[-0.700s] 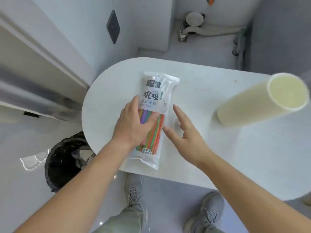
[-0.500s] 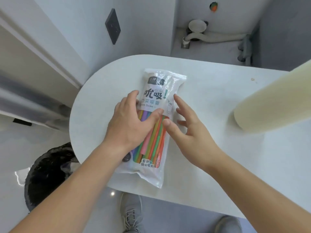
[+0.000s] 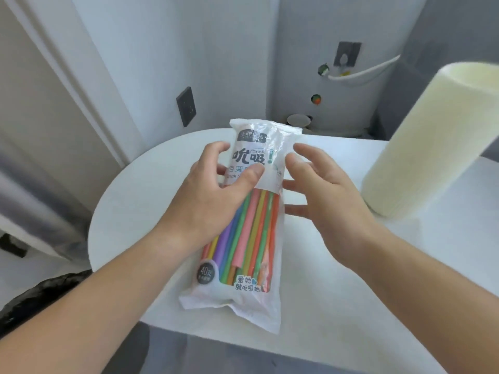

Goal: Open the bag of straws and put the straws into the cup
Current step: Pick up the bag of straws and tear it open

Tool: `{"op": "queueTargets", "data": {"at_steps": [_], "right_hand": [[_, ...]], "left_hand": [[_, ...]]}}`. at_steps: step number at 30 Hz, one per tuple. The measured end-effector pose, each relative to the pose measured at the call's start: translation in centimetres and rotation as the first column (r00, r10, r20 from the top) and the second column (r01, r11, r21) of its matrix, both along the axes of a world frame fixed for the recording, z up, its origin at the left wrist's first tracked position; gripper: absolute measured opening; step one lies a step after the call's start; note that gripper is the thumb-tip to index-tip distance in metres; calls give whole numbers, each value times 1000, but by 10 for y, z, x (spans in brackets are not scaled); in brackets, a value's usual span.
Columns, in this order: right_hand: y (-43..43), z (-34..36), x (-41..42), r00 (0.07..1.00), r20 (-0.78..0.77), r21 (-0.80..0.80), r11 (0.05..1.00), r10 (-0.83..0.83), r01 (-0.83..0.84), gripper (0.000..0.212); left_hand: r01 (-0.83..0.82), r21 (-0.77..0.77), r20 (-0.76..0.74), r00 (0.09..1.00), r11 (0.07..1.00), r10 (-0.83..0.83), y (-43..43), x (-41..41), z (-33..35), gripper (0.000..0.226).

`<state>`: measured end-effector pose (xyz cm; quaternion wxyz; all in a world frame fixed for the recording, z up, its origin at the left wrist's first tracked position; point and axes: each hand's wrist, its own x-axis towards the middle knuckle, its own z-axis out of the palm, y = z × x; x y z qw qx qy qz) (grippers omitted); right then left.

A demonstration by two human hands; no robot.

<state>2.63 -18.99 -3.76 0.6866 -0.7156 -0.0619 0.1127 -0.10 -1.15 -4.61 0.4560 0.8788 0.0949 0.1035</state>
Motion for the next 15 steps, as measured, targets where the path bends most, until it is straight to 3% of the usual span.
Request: {"op": "queueTargets", "data": {"at_steps": [3, 6, 10, 12, 15], "right_hand": [[-8, 34, -22, 999, 28, -8, 1000, -27, 28, 52], [-19, 70, -54, 993, 114, -40, 998, -35, 39, 74], [-43, 107, -99, 978, 199, -121, 989, -58, 83, 81], [-56, 116, -117, 966, 250, -176, 978, -68, 114, 76], [-72, 128, -134, 950, 289, -154, 973, -121, 171, 53]], "left_hand": [[78, 7, 46, 996, 997, -78, -11, -26, 20, 54], [135, 37, 139, 981, 990, -139, -21, -55, 42, 61], [198, 25, 207, 958, 980, -199, -39, -92, 71, 62], [227, 45, 230, 945, 973, -231, -47, -105, 80, 66], [260, 92, 249, 928, 961, -275, -53, -123, 88, 68]]}}
